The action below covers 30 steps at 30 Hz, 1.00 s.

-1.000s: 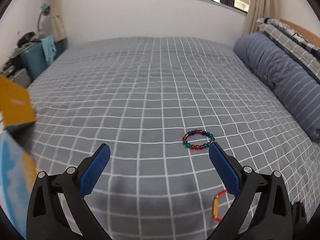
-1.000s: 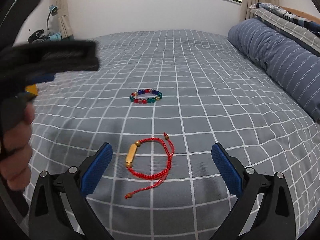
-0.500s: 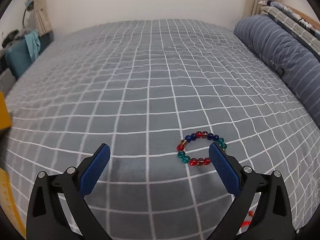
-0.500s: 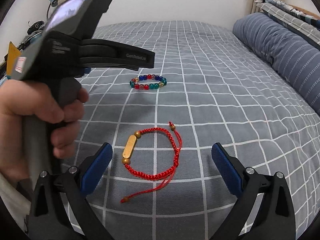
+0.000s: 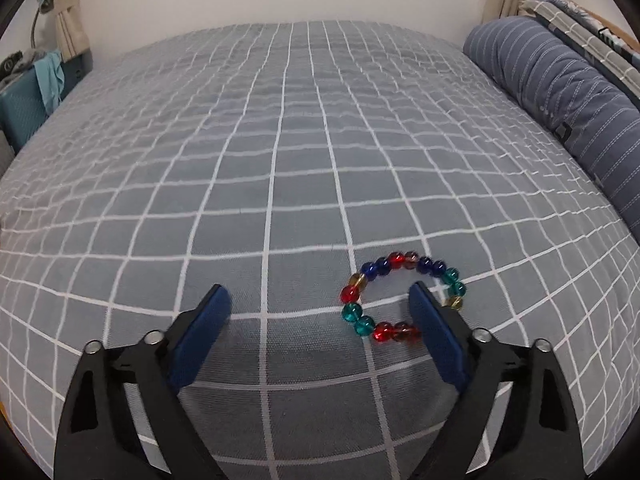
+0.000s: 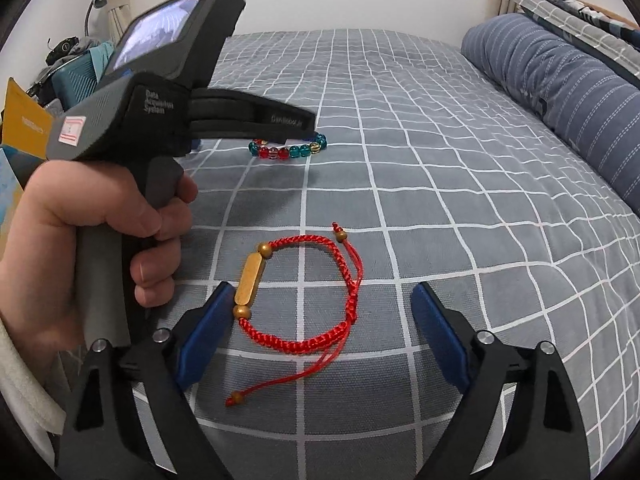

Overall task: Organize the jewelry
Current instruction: 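Grasp the multicolour bead bracelet with left tool while right tool grasps red cord bracelet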

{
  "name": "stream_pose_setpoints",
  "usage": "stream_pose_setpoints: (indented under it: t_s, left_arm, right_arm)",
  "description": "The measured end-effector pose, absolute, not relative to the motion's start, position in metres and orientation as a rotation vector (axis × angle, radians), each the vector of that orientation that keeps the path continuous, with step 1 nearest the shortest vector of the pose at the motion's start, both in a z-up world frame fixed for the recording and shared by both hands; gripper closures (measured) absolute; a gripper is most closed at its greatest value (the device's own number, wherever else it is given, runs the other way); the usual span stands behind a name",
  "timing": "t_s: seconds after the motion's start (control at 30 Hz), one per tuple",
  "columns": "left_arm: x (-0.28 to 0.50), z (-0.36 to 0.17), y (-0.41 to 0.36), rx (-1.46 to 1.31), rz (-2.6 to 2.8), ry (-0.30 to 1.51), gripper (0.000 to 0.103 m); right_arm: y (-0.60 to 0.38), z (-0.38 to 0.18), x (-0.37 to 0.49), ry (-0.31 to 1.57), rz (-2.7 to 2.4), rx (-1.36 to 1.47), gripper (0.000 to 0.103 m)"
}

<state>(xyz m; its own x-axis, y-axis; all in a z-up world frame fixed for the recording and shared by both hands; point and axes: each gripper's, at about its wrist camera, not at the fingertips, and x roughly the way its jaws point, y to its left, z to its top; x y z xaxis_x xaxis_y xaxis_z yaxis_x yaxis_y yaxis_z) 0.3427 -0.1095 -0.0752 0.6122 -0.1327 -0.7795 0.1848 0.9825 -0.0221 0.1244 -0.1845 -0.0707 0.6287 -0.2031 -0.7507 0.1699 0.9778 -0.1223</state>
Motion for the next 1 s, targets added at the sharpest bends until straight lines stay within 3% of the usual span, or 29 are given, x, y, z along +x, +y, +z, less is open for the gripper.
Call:
stream_pose_setpoints:
  t_s: [0.13,0.53,0.8,1.0]
  left_arm:
    - [0.345,-0.078,-0.104,0.038,-0.186,0.905,0.022]
    - [0.338,-0.081,-0.105,0.059,-0.187,0.886,0.056]
    - [0.332,-0.081,-0.108,0.074,-0.214,0.876,0.087]
    - [0.332,-0.081,-0.105,0.06,-0.21,0.867,0.094]
  right_arm:
    - [-0.186,-0.071,0.123,0.858,-0.217,-0.035,0.027]
    - [-0.185,-0.072,0.123,0.848,-0.226,-0.05,0.052]
    - [-0.184,-0.071,0.122,0.841,-0.227,-0.056,0.072]
    - [-0.183,-0.071,0.121,0.838,-0.226,-0.057,0.086]
